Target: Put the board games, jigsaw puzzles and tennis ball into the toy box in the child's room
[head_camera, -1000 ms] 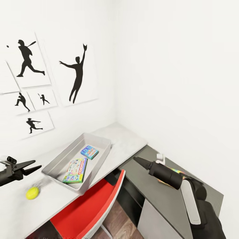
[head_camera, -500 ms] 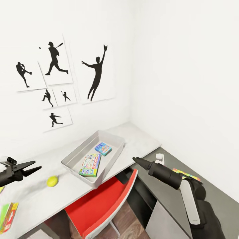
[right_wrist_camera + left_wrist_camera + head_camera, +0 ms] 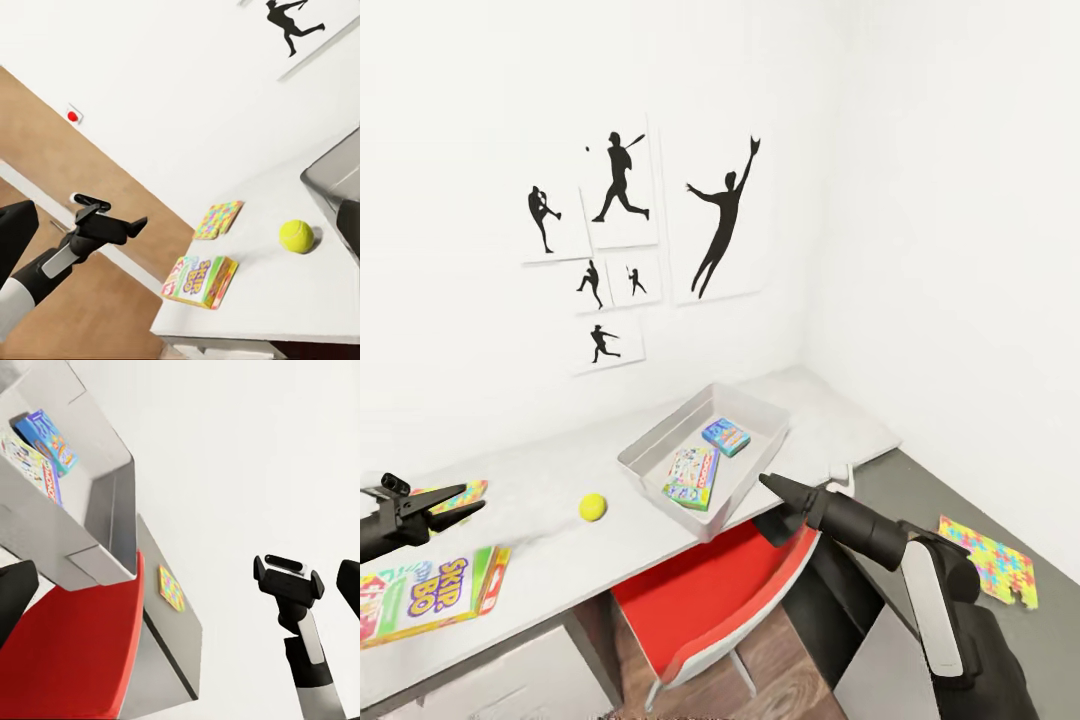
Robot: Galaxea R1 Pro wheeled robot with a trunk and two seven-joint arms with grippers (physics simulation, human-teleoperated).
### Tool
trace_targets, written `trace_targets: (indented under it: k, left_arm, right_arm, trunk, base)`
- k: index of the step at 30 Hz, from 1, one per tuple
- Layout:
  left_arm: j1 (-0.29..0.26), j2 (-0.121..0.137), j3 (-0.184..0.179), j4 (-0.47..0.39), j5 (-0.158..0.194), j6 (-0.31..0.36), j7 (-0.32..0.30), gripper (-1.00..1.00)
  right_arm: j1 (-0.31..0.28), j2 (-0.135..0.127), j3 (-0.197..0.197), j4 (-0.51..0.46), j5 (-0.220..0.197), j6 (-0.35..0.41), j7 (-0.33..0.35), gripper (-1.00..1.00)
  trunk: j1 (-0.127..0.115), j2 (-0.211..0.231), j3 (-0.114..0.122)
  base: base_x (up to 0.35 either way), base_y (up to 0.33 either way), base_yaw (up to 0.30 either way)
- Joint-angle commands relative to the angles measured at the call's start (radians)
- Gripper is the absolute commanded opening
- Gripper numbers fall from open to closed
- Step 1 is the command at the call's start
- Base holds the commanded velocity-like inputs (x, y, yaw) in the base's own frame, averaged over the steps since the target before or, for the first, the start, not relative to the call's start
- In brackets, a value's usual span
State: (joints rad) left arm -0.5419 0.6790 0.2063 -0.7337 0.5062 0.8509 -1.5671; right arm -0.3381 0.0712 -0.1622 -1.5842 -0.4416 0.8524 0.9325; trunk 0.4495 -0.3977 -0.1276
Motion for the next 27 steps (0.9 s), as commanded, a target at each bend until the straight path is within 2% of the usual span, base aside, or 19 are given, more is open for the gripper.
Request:
trace_targets:
  k: [1,17,27]
  left_arm:
    - [-0.001,0.000,-0.001,0.000,0.000,0.010,-0.004,1.00]
    - [-0.001,0.000,-0.001,0.000,0.000,0.010,-0.004,1.00]
    - [0.001,0.000,-0.001,0.005,0.000,0.010,-0.004,1.00]
  right_arm:
    - [-0.001,0.001,-0.002,0.000,0.000,0.005,0.003,1.00]
    - [-0.001,0.001,-0.001,0.000,0.004,0.004,0.002,1.00]
    - [-0.001,0.002,0.000,0.000,0.007,0.004,0.002,1.00]
  trunk:
    - [0.000,-0.002,-0.002]
    - [0.000,-0.002,-0.002]
    - [0.000,-0.002,-0.002]
  base:
    - [-0.077,0.151,0.289]
    - [-0.014,0.218,0.290]
    - [0.000,0.045,0.290]
